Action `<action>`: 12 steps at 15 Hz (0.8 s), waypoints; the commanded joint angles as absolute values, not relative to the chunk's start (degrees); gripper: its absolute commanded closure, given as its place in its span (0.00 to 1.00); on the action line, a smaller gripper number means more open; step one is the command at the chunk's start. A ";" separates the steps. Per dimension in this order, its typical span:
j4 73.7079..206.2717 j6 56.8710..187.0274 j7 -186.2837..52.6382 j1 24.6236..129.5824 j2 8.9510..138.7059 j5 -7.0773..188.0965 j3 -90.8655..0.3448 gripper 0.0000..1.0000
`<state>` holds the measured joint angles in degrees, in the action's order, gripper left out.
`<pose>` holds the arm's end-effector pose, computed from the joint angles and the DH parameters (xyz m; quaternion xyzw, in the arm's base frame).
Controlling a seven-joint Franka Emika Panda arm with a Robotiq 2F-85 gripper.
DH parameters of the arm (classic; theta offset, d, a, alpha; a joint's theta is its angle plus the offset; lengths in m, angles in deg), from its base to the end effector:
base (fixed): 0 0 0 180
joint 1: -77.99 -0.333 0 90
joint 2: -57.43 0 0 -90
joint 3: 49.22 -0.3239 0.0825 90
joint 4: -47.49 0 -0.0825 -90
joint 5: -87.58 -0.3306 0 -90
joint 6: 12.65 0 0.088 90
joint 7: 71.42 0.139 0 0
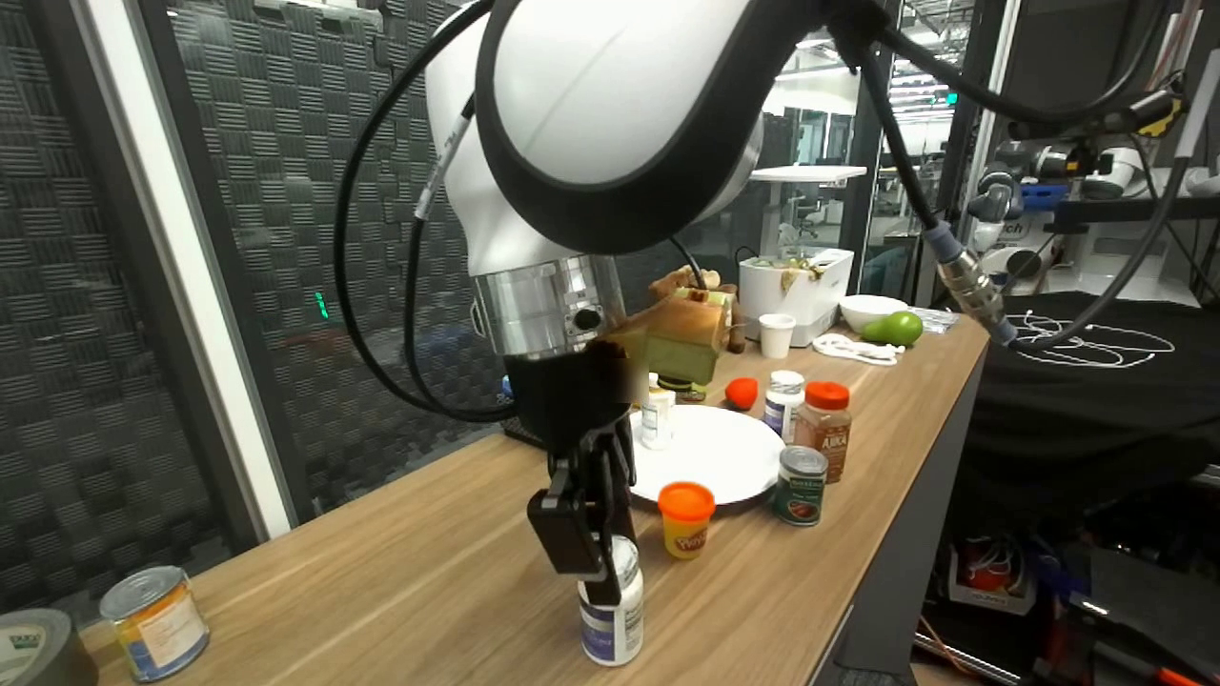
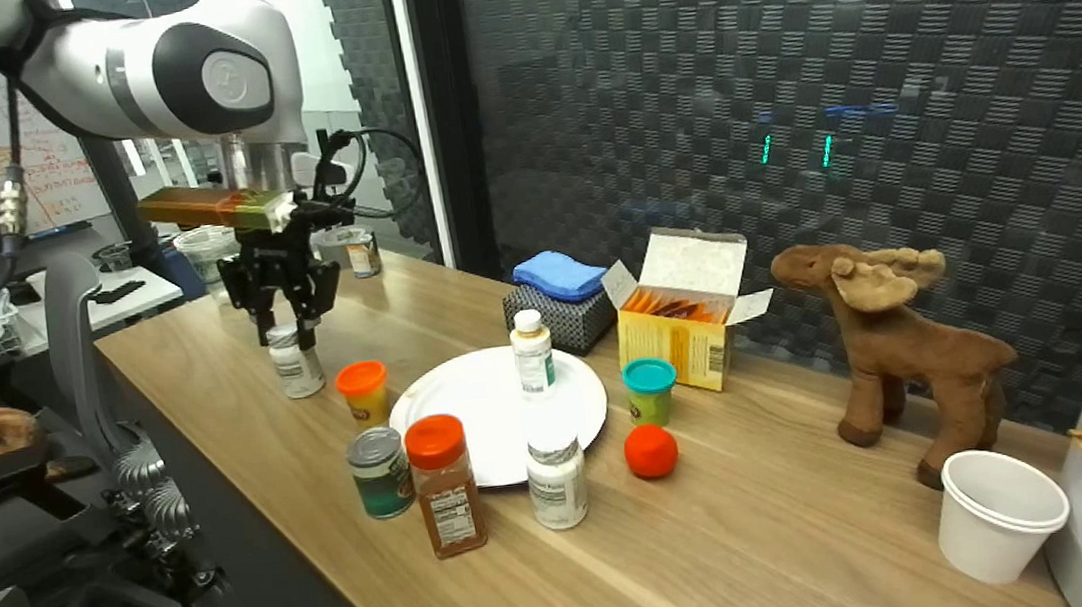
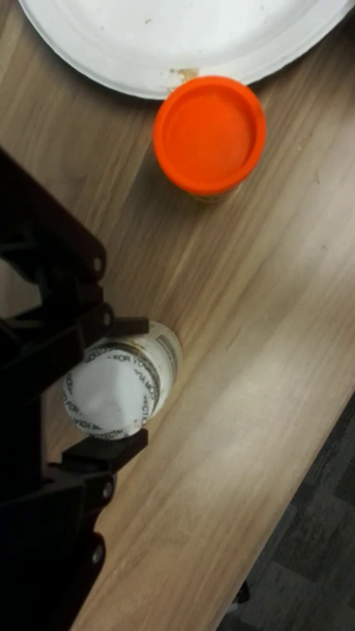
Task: Put the objects on the table onto the tray
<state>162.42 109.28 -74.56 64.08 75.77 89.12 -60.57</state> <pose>0.4875 0.2245 0.2975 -0.9633 -0.2502 0.0977 0.0019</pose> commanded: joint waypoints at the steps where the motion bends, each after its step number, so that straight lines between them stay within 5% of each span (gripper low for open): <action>1: 162.11 110.01 -73.48 64.31 74.83 89.62 -60.43 0.77; 12: 159.31 110.06 -57.85 67.08 68.79 96.36 -53.58 0.77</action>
